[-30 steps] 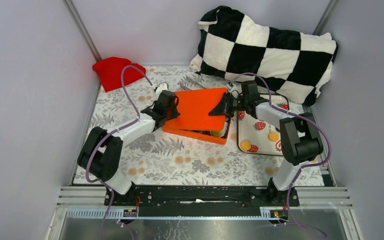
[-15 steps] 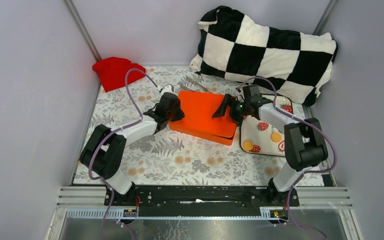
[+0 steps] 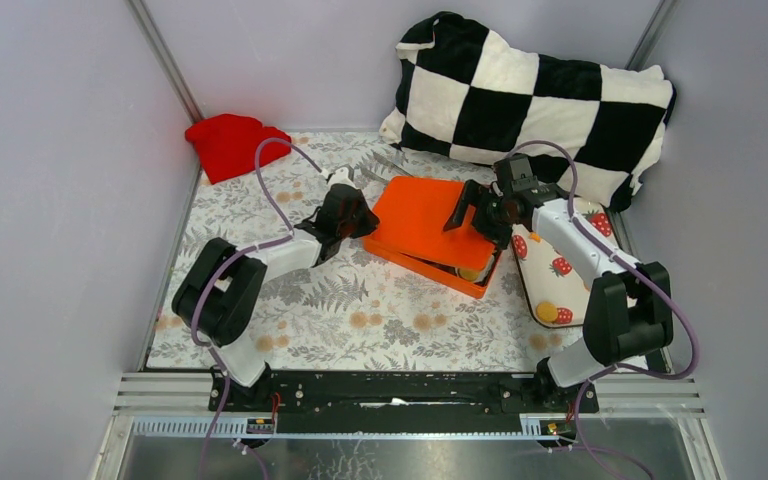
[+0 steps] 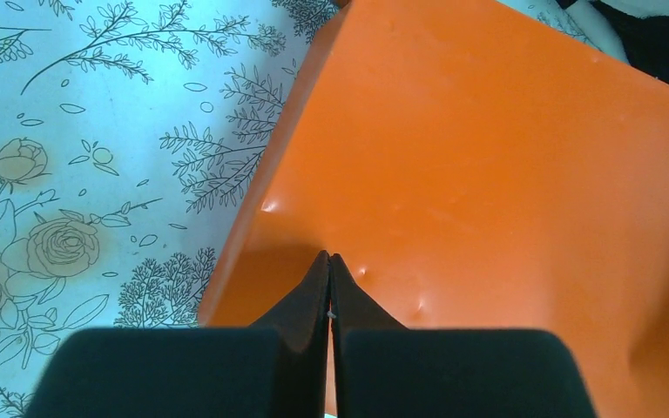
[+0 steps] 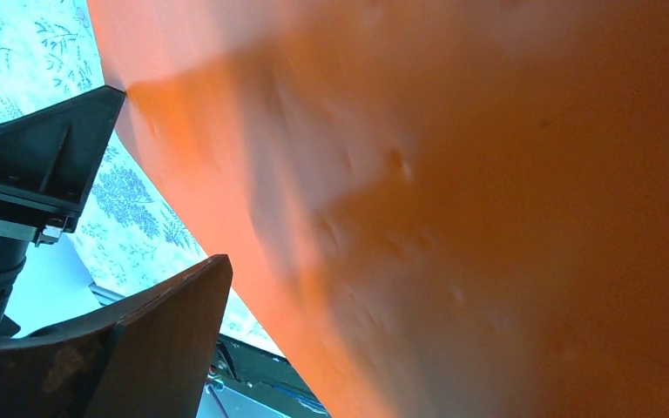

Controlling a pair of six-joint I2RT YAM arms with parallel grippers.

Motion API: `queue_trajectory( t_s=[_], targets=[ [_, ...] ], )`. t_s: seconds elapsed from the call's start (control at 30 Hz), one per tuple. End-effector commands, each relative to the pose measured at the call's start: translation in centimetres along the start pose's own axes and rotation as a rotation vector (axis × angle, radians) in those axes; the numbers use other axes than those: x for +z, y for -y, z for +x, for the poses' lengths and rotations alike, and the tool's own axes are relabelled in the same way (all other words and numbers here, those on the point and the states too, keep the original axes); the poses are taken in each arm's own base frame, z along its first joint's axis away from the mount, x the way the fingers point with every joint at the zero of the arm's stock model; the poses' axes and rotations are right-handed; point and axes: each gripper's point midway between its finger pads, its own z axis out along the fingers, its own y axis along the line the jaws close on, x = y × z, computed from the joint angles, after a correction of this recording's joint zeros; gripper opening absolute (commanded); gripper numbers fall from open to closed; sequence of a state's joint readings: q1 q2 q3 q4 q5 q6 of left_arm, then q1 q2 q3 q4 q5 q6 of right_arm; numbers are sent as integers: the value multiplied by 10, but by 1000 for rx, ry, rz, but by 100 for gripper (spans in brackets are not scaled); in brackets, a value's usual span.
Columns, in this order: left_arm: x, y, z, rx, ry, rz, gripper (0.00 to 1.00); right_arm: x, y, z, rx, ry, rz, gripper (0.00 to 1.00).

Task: Pack the cookies

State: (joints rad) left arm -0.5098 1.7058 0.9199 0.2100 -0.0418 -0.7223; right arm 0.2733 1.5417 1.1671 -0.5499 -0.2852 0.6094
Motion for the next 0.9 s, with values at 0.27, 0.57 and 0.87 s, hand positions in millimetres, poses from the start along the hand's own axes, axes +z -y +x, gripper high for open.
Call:
queue_trajectory(
  t_s=[0.27, 0.57, 0.87],
  targets=[
    [-4, -22, 55, 38, -214, -60, 0, 18, 28, -25, -48, 122, 7, 0],
    [-113, 40, -11, 140, 55, -41, 0, -23, -76, -72, -194, 266, -449, 0],
    [-137, 51, 33, 172, 12, 31, 0, -139, -170, -136, -257, 575, -741, 0]
  ],
)
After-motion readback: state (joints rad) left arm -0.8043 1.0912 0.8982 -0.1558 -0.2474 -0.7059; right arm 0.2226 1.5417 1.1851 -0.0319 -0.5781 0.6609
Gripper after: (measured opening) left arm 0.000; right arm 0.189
